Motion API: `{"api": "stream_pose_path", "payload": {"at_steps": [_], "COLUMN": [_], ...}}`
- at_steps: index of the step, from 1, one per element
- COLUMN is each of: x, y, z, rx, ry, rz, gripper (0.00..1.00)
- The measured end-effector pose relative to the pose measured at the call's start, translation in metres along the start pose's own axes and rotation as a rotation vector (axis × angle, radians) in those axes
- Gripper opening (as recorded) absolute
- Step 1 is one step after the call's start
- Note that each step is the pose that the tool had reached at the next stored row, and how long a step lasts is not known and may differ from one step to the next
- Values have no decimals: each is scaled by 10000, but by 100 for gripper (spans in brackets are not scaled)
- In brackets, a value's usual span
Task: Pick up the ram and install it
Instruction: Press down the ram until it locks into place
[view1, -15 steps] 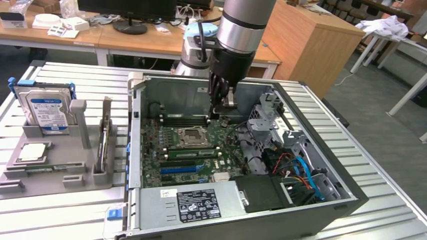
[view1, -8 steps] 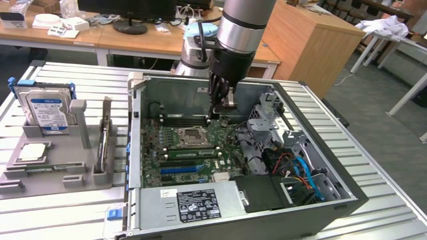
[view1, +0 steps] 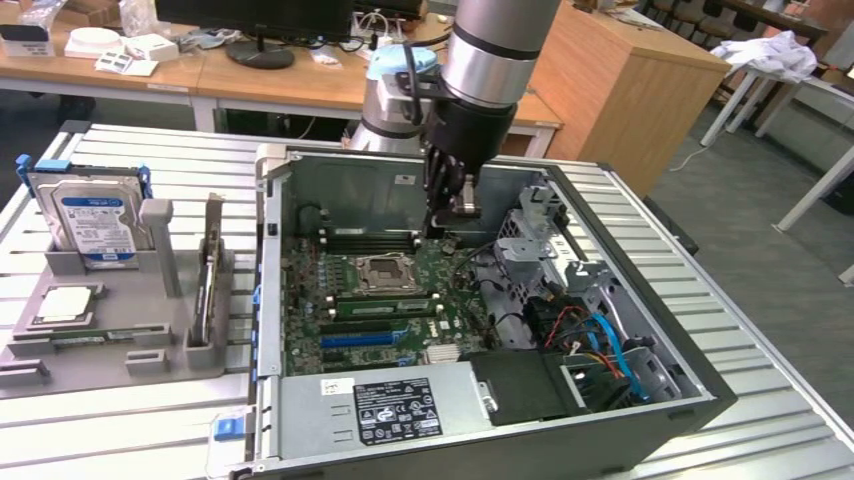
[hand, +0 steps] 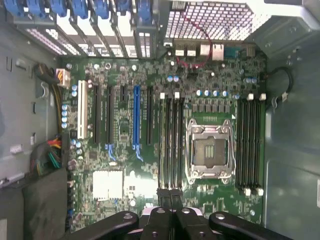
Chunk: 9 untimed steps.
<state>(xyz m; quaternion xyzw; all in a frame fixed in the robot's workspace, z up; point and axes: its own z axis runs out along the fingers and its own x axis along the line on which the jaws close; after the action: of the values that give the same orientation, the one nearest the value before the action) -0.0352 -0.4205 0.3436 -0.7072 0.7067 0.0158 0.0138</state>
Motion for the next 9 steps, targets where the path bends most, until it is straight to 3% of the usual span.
{"api": "stream_pose_path", "payload": {"at_steps": [9], "x": [2], "y": [-204], "z": [0], "rx": [-12], "ry": [-1], "rz": [0], "gripper": [11]}}
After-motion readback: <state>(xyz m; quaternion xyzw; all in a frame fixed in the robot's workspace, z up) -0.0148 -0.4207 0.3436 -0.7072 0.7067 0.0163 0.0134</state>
